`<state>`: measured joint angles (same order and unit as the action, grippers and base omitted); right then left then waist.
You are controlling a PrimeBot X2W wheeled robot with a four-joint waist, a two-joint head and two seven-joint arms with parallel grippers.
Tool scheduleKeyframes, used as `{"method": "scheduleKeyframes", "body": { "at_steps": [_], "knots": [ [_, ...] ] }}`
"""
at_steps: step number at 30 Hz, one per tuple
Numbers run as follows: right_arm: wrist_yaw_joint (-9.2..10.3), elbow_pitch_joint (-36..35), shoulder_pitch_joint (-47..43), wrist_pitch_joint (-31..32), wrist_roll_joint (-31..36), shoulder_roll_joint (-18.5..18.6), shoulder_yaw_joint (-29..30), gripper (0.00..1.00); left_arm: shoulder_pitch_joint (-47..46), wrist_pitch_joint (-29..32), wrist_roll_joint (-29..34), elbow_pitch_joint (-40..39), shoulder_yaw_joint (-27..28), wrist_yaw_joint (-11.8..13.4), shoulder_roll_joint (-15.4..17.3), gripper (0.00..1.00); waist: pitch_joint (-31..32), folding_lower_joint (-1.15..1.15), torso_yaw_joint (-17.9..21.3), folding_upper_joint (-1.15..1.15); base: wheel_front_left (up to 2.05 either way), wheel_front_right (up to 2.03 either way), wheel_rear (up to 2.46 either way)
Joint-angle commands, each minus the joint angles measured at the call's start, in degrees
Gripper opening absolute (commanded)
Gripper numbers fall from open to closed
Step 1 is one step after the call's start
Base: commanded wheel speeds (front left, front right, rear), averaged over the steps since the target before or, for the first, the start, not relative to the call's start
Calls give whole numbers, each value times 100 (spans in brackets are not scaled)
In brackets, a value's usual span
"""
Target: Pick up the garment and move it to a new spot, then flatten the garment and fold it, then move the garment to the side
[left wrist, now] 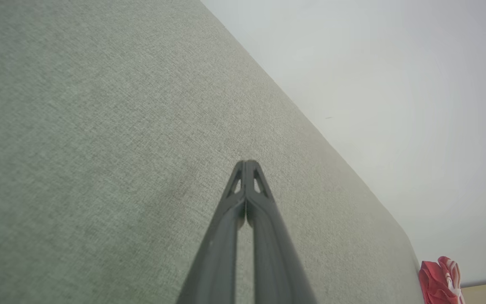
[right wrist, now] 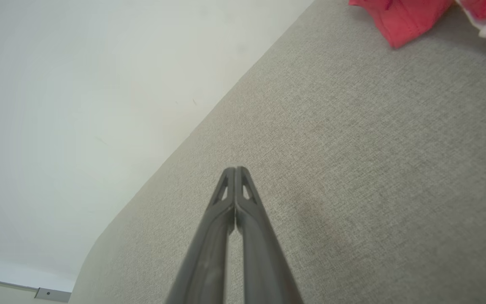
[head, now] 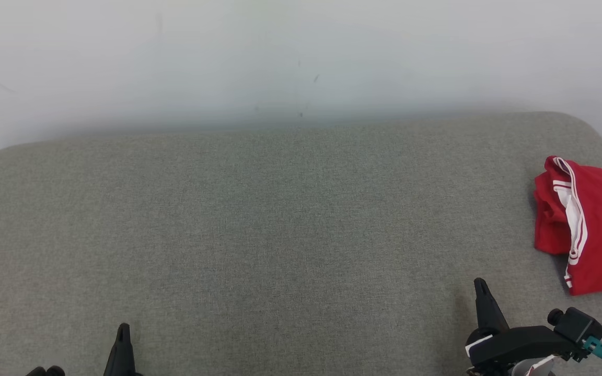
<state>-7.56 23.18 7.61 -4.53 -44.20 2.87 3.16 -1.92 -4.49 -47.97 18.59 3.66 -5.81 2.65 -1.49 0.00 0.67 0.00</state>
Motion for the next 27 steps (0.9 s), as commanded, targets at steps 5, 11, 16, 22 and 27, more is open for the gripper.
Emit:
{"method": "scheduleKeyframes", "body": {
  "at_steps": [5, 11, 16, 22, 27],
  "knots": [
    [5, -187, 8, 133, -633, 2, 52, 0, -176, 133, -587, -128, 49, -36, 23, 0, 11, 0, -6, 0, 0, 0, 0],
    [6, -263, -5, 240, -1075, 2, 84, 0, -214, 237, -1001, -164, 78, -56, 24, 0, 21, 0, -11, 0, 0, 0, 0],
    [7, -318, -13, 307, -1361, 1, 104, 0, -238, 306, -1259, -188, 95, -66, 25, 0, 28, 0, -14, 0, 0, 0, 0],
    [7, -386, -27, 400, -1766, 1, 131, 0, -256, 406, -1632, -219, 122, -75, 26, 0, 38, 0, -19, 0, 0, 0, 0],
    [8, -444, -39, 476, -2084, 1, 154, 0, -287, 476, -1928, -246, 140, -84, 26, 0, 46, 0, -23, 0, 0, 0, 0]
  ]
}}
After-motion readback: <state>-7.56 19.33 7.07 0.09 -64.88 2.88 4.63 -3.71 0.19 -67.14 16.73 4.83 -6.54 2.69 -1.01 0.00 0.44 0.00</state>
